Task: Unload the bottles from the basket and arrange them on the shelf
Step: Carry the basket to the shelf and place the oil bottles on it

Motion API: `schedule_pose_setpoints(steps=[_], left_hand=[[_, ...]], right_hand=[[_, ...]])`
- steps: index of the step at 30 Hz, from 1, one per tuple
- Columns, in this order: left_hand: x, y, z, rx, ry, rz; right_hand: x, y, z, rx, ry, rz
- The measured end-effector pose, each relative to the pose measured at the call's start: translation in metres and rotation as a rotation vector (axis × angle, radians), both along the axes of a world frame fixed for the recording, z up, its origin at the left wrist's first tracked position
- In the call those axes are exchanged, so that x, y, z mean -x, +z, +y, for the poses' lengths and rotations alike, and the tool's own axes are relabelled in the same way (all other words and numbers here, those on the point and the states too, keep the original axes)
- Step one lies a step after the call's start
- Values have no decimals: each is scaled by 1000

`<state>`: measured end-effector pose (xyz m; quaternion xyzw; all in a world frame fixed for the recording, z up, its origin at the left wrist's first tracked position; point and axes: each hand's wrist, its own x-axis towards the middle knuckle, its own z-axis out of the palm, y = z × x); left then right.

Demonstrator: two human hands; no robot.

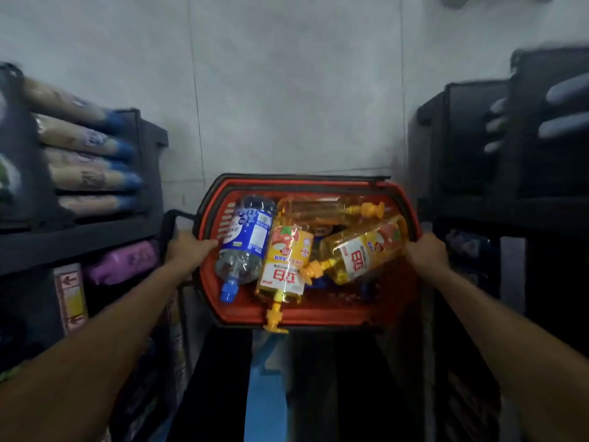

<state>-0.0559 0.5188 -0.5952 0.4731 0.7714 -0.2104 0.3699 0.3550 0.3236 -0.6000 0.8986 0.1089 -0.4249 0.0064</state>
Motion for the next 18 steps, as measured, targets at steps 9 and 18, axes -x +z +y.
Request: schedule_pose_setpoints(steps=[9,18], left_hand=[[-3,-101,-15,-208,56,-180],[-10,-47,-23,-189,-241,-157]], right_hand=[[37,-109,-31,-293,-262,-187],[24,-56,-16,-185,-205,100]])
